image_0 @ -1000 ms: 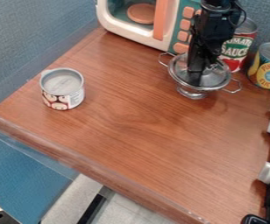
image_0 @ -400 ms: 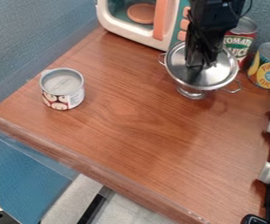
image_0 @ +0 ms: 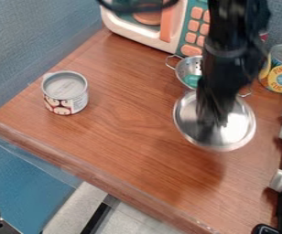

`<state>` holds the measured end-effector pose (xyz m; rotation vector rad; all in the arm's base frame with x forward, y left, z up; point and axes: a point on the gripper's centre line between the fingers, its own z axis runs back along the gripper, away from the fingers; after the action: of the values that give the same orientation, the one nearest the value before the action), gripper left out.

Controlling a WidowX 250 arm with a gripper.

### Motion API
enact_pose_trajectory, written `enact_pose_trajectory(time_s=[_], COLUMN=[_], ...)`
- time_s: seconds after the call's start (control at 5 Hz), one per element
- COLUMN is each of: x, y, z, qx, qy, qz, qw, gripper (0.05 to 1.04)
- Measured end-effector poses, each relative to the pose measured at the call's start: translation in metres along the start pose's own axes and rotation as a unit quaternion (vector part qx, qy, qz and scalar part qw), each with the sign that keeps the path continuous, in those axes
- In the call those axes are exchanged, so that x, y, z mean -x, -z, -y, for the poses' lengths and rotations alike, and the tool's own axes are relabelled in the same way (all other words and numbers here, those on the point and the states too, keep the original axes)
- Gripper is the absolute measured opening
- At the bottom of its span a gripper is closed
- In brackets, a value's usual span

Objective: Move the pot cover in front of the stove

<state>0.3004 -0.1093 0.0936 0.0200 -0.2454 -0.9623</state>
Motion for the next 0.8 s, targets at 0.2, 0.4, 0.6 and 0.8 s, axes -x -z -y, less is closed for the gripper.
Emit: enact_pose_trajectory(time_s=[0.2, 0.4, 0.6, 0.8], x=[0.004, 0.01, 0.011, 0.011], y=[0.023, 0.038, 0.045, 0.048], z=[0.018, 0.029, 0.037, 0.042], qx=[0.023, 0.038, 0.048, 0.055], qy=[0.032, 0.056, 0.069, 0.081], qz=[-0.009, -0.017, -0.018, -0.006], qw=[0.9992, 0.9976, 0.9963, 0.9952], gripper=[0.051, 0.051, 0.051, 0.05])
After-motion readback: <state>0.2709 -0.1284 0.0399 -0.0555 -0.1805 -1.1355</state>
